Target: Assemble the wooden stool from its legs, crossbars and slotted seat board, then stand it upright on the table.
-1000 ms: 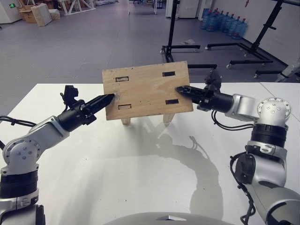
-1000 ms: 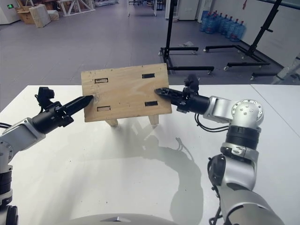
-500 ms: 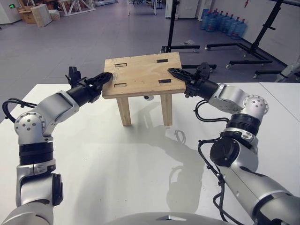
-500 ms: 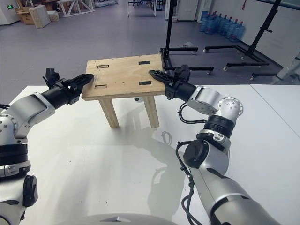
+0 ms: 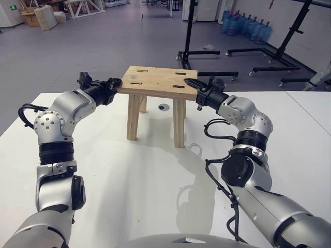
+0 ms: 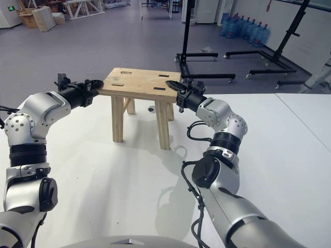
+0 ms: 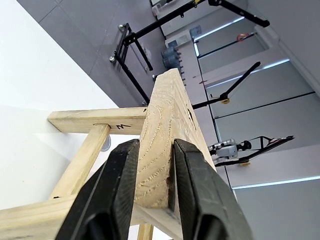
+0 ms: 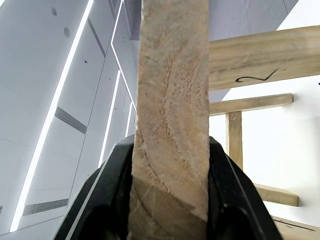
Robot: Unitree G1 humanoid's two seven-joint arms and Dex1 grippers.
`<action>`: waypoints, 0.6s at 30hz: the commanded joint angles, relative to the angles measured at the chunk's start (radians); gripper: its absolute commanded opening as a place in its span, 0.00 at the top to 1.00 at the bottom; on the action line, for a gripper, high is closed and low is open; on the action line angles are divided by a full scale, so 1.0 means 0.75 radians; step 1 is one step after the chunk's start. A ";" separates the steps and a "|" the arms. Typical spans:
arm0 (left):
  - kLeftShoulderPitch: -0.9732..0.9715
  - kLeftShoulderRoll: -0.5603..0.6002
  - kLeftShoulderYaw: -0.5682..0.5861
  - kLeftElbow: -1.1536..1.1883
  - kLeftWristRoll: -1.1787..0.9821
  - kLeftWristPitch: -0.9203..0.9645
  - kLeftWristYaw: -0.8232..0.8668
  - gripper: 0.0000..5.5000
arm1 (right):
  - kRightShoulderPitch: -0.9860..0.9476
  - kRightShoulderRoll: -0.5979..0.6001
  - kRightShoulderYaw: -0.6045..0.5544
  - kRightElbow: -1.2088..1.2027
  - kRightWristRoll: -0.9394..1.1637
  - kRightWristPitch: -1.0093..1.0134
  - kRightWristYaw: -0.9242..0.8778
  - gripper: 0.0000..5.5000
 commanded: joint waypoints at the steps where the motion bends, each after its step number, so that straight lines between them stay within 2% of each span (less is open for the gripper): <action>1: 0.050 -0.120 -0.055 0.049 0.028 0.099 -0.004 0.82 | 0.073 0.043 0.185 -0.021 -0.155 -0.025 0.040 0.75; 3: 0.048 -0.134 -0.031 0.059 0.038 0.096 -0.023 0.83 | 0.085 0.033 0.221 -0.015 -0.149 -0.040 0.062 0.75; 5: 0.044 -0.142 -0.013 0.060 0.048 0.100 -0.037 0.83 | 0.092 0.026 0.245 -0.010 -0.134 -0.051 0.074 0.64; 7: 0.041 -0.150 0.002 0.060 0.050 0.107 -0.053 0.75 | 0.090 0.020 0.252 0.002 -0.128 -0.056 0.092 0.55; 14: 0.031 -0.153 0.048 0.064 0.065 0.117 -0.081 0.58 | 0.060 -0.005 0.240 0.041 -0.095 -0.050 0.112 0.34; 18: 0.035 -0.117 0.143 0.060 0.023 0.107 -0.086 0.57 | 0.004 -0.085 0.204 0.073 -0.054 -0.045 0.131 0.21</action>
